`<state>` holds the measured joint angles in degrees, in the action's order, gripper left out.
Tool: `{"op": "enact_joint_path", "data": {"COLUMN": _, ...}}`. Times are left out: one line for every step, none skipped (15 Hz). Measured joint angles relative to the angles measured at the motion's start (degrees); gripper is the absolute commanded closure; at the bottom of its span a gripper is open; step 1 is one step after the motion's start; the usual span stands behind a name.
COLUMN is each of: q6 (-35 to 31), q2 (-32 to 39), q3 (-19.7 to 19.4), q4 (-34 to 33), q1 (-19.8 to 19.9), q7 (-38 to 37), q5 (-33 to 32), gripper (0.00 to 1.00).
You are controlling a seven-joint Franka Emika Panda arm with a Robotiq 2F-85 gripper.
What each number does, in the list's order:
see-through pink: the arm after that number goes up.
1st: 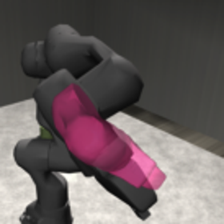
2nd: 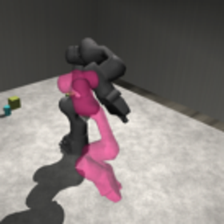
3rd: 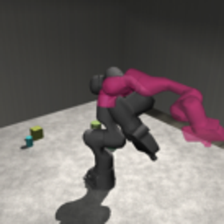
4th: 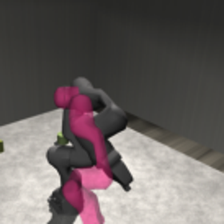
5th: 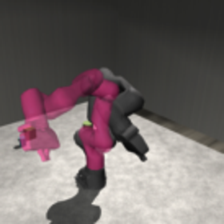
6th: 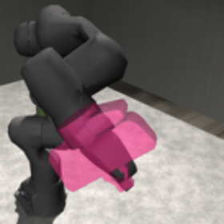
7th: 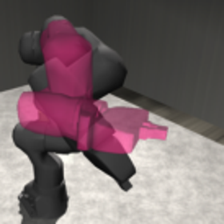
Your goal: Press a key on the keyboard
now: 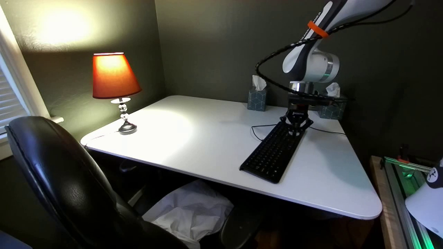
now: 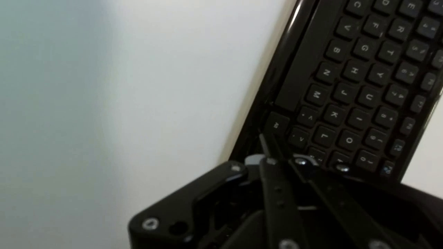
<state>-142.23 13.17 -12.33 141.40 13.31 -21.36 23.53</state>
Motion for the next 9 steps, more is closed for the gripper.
{"op": "enact_joint_path", "data": {"q6": 0.03, "q2": 0.52, "q3": -0.04, "q4": -0.28, "q1": 0.15, "q7": -0.01, "q5": 0.11, "gripper": 1.00}}
{"op": "enact_joint_path", "data": {"q6": 0.06, "q2": 1.02, "q3": -0.09, "q4": -0.56, "q1": 0.27, "q7": -0.04, "q5": 0.24, "gripper": 1.00}}
{"op": "enact_joint_path", "data": {"q6": 0.07, "q2": 1.48, "q3": -0.11, "q4": -0.77, "q1": 0.39, "q7": -0.07, "q5": 0.37, "gripper": 1.00}}
{"op": "enact_joint_path", "data": {"q6": 0.08, "q2": 1.90, "q3": -0.13, "q4": -0.99, "q1": 0.50, "q7": -0.09, "q5": 0.54, "gripper": 1.00}}
{"op": "enact_joint_path", "data": {"q6": 0.14, "q2": 2.32, "q3": -0.14, "q4": -1.27, "q1": 0.63, "q7": -0.09, "q5": 0.77, "gripper": 1.00}}
{"op": "enact_joint_path", "data": {"q6": 0.26, "q2": 2.75, "q3": -0.13, "q4": -1.62, "q1": 0.77, "q7": -0.09, "q5": 1.01, "gripper": 1.00}}
{"op": "enact_joint_path", "data": {"q6": 0.47, "q2": 3.20, "q3": -0.14, "q4": -2.01, "q1": 0.92, "q7": -0.09, "q5": 1.19, "gripper": 1.00}}
{"op": "enact_joint_path", "data": {"q6": 0.62, "q2": 3.64, "q3": -0.13, "q4": -2.39, "q1": 1.04, "q7": -0.08, "q5": 1.42, "gripper": 1.00}}
{"op": "enact_joint_path", "data": {"q6": 0.75, "q2": 4.07, "q3": -0.13, "q4": -2.81, "q1": 1.15, "q7": -0.08, "q5": 1.73, "gripper": 1.00}}
